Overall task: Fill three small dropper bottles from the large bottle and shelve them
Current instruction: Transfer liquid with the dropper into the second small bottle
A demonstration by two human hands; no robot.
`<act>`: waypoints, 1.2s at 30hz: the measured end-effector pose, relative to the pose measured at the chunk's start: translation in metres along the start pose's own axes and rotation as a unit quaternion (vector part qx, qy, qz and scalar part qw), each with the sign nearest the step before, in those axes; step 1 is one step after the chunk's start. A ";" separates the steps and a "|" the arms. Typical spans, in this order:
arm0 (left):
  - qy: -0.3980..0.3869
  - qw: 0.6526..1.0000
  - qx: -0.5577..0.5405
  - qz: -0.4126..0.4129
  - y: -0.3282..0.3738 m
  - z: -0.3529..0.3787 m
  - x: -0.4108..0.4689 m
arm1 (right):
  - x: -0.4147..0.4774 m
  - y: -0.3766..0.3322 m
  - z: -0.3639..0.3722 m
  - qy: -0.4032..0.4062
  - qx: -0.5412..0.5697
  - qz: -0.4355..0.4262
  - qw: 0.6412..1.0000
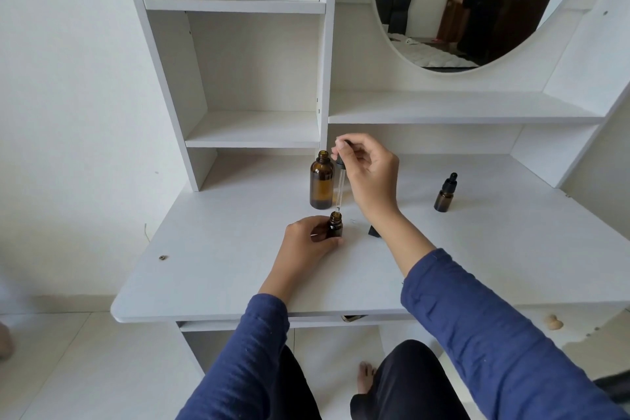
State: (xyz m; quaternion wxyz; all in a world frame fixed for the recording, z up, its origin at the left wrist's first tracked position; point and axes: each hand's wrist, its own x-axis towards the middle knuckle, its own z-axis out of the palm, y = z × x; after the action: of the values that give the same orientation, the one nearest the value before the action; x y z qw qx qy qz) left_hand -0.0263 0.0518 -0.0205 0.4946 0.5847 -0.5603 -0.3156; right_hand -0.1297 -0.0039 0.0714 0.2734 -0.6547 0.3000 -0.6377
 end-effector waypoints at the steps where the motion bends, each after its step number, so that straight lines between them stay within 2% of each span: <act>1: 0.000 1.000 0.002 0.000 0.000 0.000 0.000 | 0.000 0.001 0.000 -0.003 -0.008 0.001 1.000; 11: -0.007 1.000 -0.016 -0.010 0.001 0.000 -0.001 | 0.005 0.000 0.000 -0.018 -0.033 0.004 0.999; 19: -0.005 1.000 -0.011 -0.014 0.000 0.000 0.000 | 0.039 -0.013 0.008 0.064 0.017 -0.022 0.998; 24: -0.011 1.000 -0.011 -0.015 0.003 -0.001 -0.001 | 0.059 -0.012 0.017 0.098 0.012 -0.047 0.994; 36: -0.022 1.000 -0.014 -0.015 0.003 -0.003 0.001 | 0.061 0.016 0.029 0.057 -0.012 -0.035 0.998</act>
State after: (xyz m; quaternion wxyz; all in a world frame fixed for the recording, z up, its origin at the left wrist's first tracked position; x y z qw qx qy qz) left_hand -0.0248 0.0520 -0.0166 0.4857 0.5791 -0.5572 -0.3439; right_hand -0.1010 -0.0606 0.0997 0.2251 -0.6307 0.2995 -0.6796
